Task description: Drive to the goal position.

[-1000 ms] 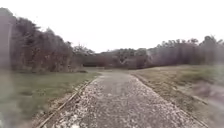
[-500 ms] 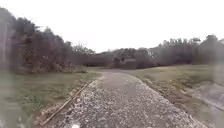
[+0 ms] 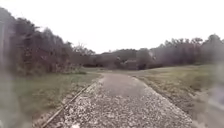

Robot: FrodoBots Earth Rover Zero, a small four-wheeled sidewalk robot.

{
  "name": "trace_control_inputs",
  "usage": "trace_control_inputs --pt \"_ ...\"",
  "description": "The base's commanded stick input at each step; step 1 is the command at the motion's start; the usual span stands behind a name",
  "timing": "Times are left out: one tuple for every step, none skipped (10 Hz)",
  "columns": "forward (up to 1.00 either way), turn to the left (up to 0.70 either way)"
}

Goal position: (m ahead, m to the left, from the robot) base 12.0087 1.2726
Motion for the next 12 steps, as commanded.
trace_control_inputs --pt "0.7 -0.26" --pt "0.7 -0.27" --pt "0.7 -0.11" --pt "0.7 0.0" --pt "0.7 0.0" --pt "0.7 0.0" --pt "0.7 0.0" --pt "0.7 0.0" --pt "0.7 0.0" --pt "0.7 0.0" --pt "0.7 0.0" --pt "0.7 0.0"
